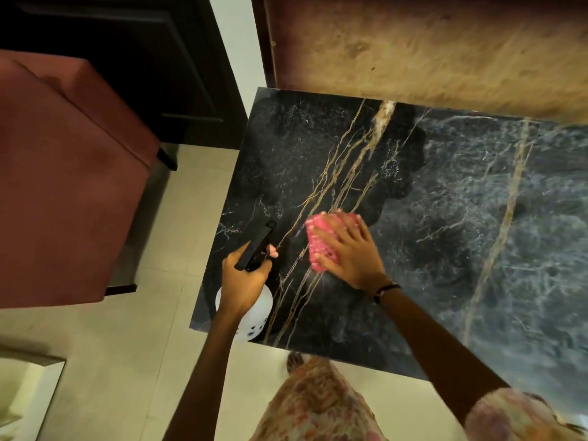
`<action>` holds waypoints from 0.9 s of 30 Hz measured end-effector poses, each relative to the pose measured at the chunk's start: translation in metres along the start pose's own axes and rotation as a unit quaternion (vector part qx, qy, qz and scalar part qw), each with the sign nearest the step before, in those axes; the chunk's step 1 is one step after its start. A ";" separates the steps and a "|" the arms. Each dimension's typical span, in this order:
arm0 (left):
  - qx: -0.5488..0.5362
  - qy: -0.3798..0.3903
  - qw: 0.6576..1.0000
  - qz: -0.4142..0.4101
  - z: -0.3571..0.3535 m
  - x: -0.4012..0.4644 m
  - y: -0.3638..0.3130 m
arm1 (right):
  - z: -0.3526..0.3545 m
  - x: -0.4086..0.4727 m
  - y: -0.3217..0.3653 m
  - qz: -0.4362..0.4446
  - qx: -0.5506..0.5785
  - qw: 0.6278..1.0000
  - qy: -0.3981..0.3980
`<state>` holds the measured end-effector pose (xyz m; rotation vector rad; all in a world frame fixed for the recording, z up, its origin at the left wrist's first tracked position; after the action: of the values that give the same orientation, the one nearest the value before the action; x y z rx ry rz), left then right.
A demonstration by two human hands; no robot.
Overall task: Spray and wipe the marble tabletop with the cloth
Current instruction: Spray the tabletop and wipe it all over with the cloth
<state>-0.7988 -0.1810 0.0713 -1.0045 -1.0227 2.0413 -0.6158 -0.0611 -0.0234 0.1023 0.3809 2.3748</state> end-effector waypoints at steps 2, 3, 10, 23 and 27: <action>-0.002 -0.001 1.000 -0.001 0.002 -0.006 0.000 | 0.016 0.003 -0.035 -0.081 0.000 0.997 -0.017; 0.002 -0.001 1.000 -0.008 0.003 -0.008 -0.001 | 0.023 0.010 -0.047 -0.124 0.002 0.992 -0.026; -0.008 -0.016 1.000 -0.025 0.005 -0.024 0.007 | -0.005 0.046 0.023 -0.138 -0.011 0.990 -0.019; 0.008 -0.015 1.000 -0.012 0.011 -0.056 0.028 | 0.007 -0.035 0.015 -0.090 -0.017 0.996 -0.017; 0.010 -0.028 1.000 -0.005 0.019 -0.067 0.036 | -0.010 -0.011 0.067 -0.099 -0.004 0.995 -0.007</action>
<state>-0.7882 -0.2581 0.0721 -0.9334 -1.0318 2.0779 -0.6531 -0.1175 -0.0129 0.0736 0.3588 2.1792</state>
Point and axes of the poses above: each hand's wrist, its own x-axis towards the middle knuckle, its own z-axis out of the back of the hand, y = z × x, the point moved 6 cm from there along x, towards the middle knuckle, and after that the axes turned 6 degrees about x, right-handed, at the moved point
